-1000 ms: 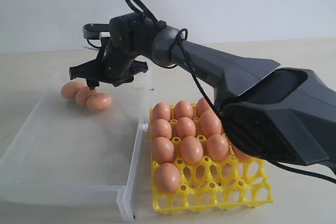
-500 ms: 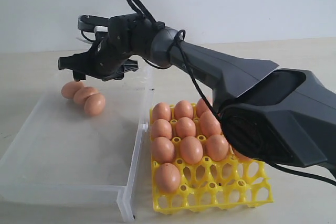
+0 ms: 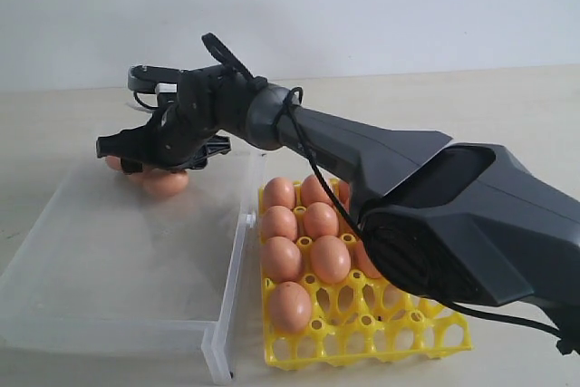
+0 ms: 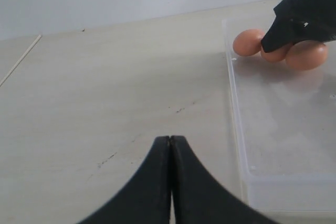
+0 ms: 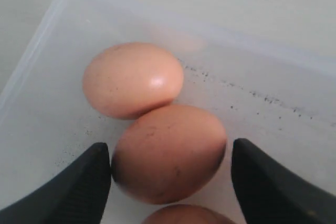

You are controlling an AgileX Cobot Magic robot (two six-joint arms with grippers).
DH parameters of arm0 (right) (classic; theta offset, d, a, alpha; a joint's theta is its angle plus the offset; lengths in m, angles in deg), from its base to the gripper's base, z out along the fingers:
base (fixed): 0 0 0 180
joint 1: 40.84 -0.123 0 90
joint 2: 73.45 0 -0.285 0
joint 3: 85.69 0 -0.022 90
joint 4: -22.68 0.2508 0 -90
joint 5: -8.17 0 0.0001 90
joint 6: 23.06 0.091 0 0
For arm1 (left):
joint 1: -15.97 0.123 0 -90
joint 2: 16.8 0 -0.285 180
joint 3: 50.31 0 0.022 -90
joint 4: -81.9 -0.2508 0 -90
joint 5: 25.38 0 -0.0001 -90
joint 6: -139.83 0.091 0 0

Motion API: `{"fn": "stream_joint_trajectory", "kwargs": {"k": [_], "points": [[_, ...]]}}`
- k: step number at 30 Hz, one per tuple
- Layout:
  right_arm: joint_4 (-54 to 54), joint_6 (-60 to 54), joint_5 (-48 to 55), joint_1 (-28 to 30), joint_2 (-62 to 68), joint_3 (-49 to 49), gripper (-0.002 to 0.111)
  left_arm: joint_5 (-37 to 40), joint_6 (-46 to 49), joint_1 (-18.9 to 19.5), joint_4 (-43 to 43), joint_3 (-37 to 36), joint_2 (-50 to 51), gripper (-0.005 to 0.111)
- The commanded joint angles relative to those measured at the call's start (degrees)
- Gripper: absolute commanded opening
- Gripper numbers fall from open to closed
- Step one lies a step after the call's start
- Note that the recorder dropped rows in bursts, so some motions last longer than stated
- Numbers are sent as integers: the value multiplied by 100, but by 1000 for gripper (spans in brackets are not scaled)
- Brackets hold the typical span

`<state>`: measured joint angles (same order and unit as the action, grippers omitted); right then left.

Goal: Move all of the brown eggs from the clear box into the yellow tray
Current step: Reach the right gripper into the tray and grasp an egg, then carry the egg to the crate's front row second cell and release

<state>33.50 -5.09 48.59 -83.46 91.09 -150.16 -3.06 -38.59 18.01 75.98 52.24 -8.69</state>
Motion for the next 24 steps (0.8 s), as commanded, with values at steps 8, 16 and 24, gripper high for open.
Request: {"fn": "stream_joint_trajectory", "kwargs": {"k": [8, 16, 24], "points": [[196, -145, 126, 12, 137, 0, 55, -52, -27, -43, 14, 23, -32, 0], [-722, -673, 187, -17, -348, -510, 0, -52, -27, -43, 14, 23, -32, 0], [-2087, -1248, 857, -288, -984, -276, 0, -52, -27, -43, 14, 23, -32, 0]]}}
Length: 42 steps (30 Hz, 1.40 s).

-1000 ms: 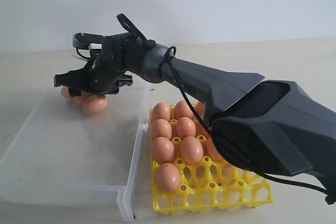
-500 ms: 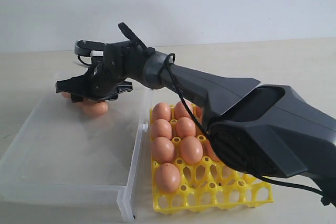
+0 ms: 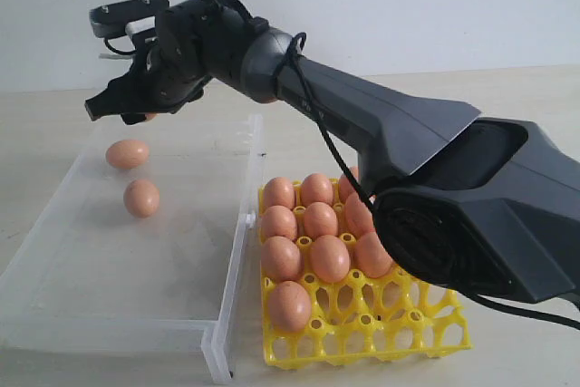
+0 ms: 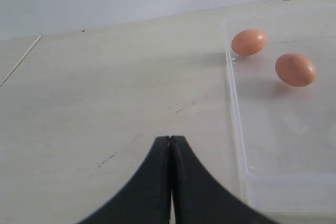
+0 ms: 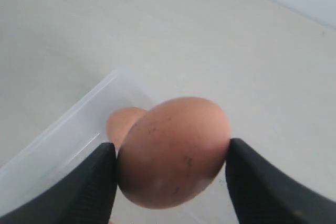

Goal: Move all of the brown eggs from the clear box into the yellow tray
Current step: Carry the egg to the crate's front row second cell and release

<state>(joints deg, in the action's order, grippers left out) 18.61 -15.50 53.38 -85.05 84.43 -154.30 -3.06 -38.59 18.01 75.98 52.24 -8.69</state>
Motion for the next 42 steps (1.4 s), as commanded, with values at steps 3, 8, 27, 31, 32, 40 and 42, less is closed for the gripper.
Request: {"fn": "stream_joint_trajectory", "kwargs": {"k": [3, 8, 27, 31, 32, 40, 42], "points": [[-830, -384, 740, -236, -578, 362, 0, -52, -27, -43, 14, 23, -32, 0], [-440, -623, 590, -270, -1297, 1467, 0, -52, -27, -43, 14, 23, -32, 0], [752, -2360, -6053, -234, -6589, 10997, 0, -52, -27, -43, 14, 23, -32, 0], [1821, -3335, -6685, -234, -7025, 12051, 0, -52, -27, -43, 14, 23, -32, 0], [2056, -3511, -6821, -234, -7096, 12242, 0, -52, -27, -43, 14, 23, -32, 0], [2909, -3690, -7137, -246, -7199, 12771, 0, -52, -29, -33, 14, 23, -32, 0], [2870, -3623, -7165, -246, -7199, 12843, 0, -52, -29, -33, 14, 23, -32, 0]]}}
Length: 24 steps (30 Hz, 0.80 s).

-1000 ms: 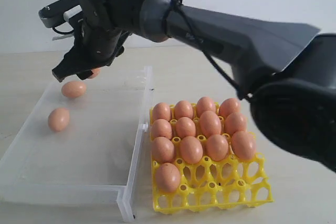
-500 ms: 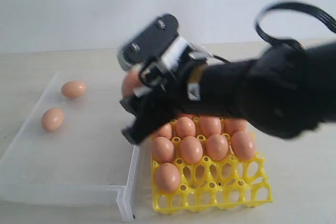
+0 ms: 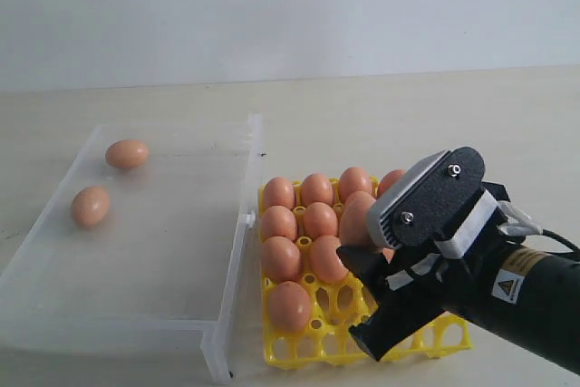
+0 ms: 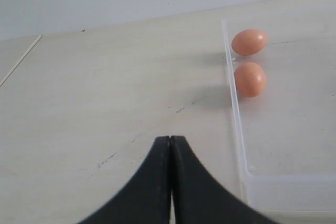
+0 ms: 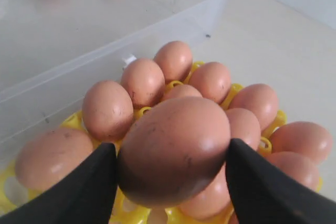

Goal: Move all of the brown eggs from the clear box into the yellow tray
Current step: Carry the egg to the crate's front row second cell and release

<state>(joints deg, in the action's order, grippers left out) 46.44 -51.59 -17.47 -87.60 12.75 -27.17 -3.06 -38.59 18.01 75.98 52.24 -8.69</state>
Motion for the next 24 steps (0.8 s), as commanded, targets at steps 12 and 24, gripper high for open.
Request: {"fn": "stream_joint_trajectory", "kwargs": {"k": [12, 24], "points": [[-556, 801, -171, 10, 649, 116, 0, -52, -29, -33, 14, 23, -32, 0], [-1645, 1978, -324, 10, 850, 106, 0, -52, -29, -33, 14, 23, -32, 0]]}}
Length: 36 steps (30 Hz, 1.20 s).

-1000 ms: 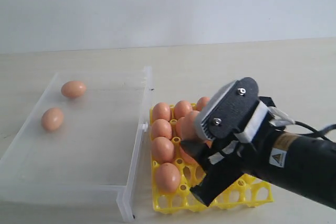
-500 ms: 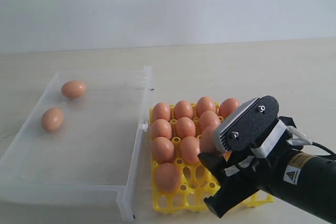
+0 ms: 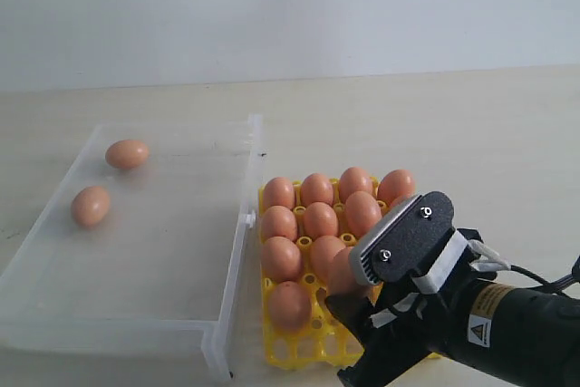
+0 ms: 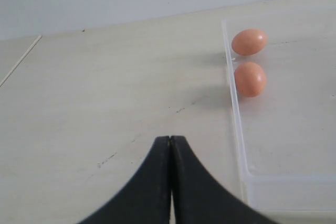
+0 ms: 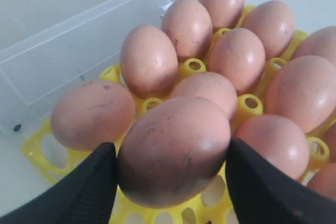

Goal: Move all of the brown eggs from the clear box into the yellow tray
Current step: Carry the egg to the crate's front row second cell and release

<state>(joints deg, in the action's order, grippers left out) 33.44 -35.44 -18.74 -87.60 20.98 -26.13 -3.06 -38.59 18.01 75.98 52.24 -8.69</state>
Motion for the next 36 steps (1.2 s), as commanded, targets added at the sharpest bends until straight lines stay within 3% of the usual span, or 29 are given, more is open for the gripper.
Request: {"fn": "stream_joint_trajectory", "kwargs": {"k": [1, 15, 19, 26, 36], "points": [[-372, 358, -196, 10, 27, 2, 0, -52, -29, -33, 14, 23, -32, 0], [-425, 367, -187, 10, 508, -233, 2, -52, -29, -33, 14, 23, -32, 0], [-425, 367, 154, 10, 508, -233, 15, -52, -29, -33, 14, 23, -32, 0], [-425, 367, 245, 10, 508, -233, 65, -52, -29, -33, 14, 23, -32, 0], [-305, 180, 431, 10, 148, -233, 67, -52, -29, -33, 14, 23, -32, 0]]}}
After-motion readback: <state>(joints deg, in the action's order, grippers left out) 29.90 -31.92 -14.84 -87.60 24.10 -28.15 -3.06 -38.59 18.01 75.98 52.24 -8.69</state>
